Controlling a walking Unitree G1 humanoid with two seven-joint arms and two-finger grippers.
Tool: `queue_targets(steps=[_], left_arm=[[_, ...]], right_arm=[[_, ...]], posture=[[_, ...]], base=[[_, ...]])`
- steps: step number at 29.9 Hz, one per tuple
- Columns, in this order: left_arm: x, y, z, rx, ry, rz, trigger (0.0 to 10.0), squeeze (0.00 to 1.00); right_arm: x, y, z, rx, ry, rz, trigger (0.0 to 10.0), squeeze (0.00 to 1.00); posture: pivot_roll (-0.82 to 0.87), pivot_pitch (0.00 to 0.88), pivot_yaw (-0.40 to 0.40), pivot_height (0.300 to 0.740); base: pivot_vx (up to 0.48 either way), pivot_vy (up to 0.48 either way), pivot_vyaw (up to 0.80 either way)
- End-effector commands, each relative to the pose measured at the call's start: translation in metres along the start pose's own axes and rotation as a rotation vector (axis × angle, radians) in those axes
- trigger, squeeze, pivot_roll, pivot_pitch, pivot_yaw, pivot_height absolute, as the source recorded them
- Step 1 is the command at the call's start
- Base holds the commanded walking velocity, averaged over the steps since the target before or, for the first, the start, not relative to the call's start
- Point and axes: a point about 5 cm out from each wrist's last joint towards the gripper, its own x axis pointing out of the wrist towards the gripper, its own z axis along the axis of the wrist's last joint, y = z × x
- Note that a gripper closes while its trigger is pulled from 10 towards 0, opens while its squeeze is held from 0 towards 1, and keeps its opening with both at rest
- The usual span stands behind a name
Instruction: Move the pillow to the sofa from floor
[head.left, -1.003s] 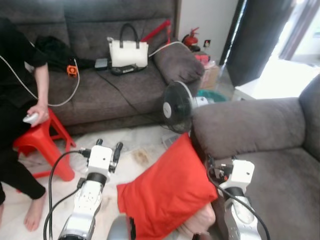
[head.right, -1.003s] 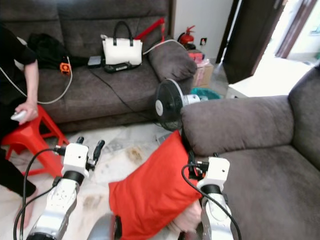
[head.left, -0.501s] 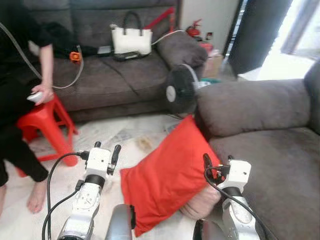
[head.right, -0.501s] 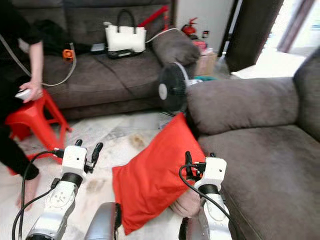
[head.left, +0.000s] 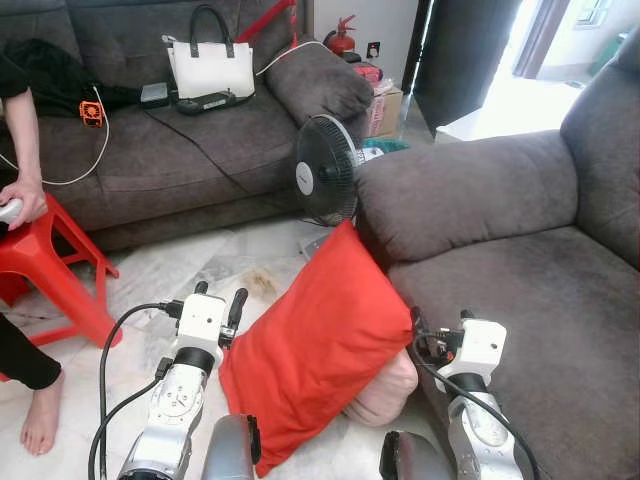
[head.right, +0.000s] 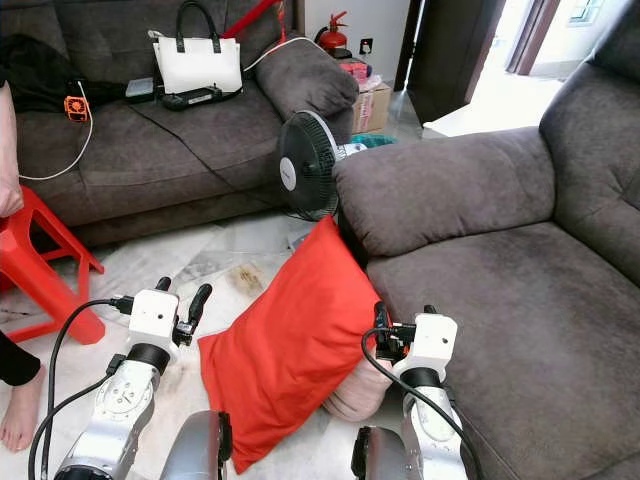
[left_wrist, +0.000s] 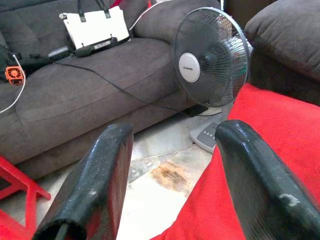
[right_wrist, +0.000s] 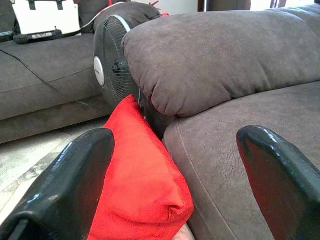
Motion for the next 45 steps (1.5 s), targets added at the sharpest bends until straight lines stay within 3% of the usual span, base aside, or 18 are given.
queue_targets(steps=[1,7,11,28,45], left_arm=[[0.0008,0.0,-0.0002,-0.008,0.012,-0.007,10.0,0.0],[0.0012,-0.0001,-0.0003,-0.014,0.015,-0.009,10.0,0.0],[0.0012,-0.0001,-0.0006,-0.016,0.017,-0.01,10.0,0.0],[0.0014,-0.0006,-0.0002,-0.021,0.02,-0.016,10.0,0.0],[-0.0012,-0.0044,-0.0051,-0.038,0.057,-0.075,10.0,0.0]], right_arm=[[0.0008,-0.0008,0.0005,0.001,0.002,-0.001,10.0,0.0],[0.0011,-0.0012,0.0021,-0.041,-0.006,-0.001,10.0,0.0],[0.0009,-0.0002,-0.0006,0.009,0.011,-0.004,10.0,0.0],[0.0013,-0.0004,-0.0004,0.004,0.007,-0.007,10.0,0.0],[0.0027,-0.0024,-0.0056,0.005,0.05,-0.022,10.0,0.0]], posture=[[0.09,0.004,-0.034,0.596],[0.09,0.009,-0.034,0.596],[0.09,0.011,-0.035,0.596],[0.1,0.015,-0.034,0.596],[0.1,0.017,-0.038,0.596]], base=[[0.247,0.0,0.0],[0.318,0.0,0.25],[0.349,0.0,0.6],[0.359,0.0,0.0],[0.0,0.0,-0.12]])
